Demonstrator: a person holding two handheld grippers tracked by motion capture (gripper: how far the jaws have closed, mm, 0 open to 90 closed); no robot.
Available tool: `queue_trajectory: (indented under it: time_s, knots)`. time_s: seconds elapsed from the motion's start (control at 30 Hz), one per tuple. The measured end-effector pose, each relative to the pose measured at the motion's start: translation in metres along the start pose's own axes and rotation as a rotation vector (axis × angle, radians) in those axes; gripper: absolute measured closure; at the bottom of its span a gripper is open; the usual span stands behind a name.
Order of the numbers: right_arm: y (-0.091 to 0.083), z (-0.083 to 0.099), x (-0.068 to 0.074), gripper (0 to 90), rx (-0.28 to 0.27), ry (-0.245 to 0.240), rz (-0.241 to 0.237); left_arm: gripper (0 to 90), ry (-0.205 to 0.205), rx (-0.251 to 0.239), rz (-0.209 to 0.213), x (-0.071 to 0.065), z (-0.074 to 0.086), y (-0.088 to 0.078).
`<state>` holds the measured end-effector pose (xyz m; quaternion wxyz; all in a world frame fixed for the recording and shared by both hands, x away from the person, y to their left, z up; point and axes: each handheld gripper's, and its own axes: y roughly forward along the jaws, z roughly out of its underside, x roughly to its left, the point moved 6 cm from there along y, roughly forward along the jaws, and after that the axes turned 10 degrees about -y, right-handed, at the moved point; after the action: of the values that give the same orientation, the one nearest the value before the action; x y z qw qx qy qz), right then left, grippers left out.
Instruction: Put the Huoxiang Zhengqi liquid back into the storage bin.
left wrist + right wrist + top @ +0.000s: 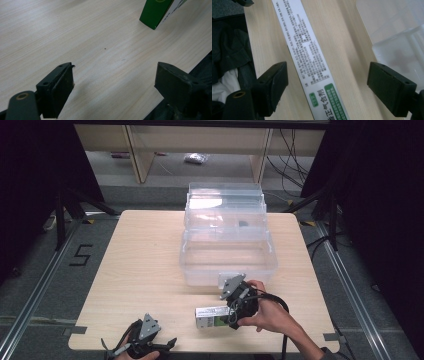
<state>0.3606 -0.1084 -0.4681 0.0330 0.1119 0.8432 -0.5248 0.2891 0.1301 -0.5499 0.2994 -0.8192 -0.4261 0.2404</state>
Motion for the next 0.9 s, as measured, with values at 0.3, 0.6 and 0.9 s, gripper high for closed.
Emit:
queue_trajectory:
  time_s: [0.3, 0.6, 0.9]
  knots:
    - [0.009, -0.008, 0.004, 18.5, 0.038, -0.027, -0.036, 14.8, -0.003, 0.017, 0.004, 0.0, 0.0, -0.001]
    - [0.016, -0.009, 0.007, 20.9, 0.067, -0.034, -0.057, 14.9, -0.017, -0.007, -0.009, 0.0, 0.0, 0.001]
    - [0.028, -0.01, 0.011, 29.9, 0.108, -0.07, -0.085, 14.9, -0.018, -0.008, 0.004, -0.001, 0.0, -0.001]
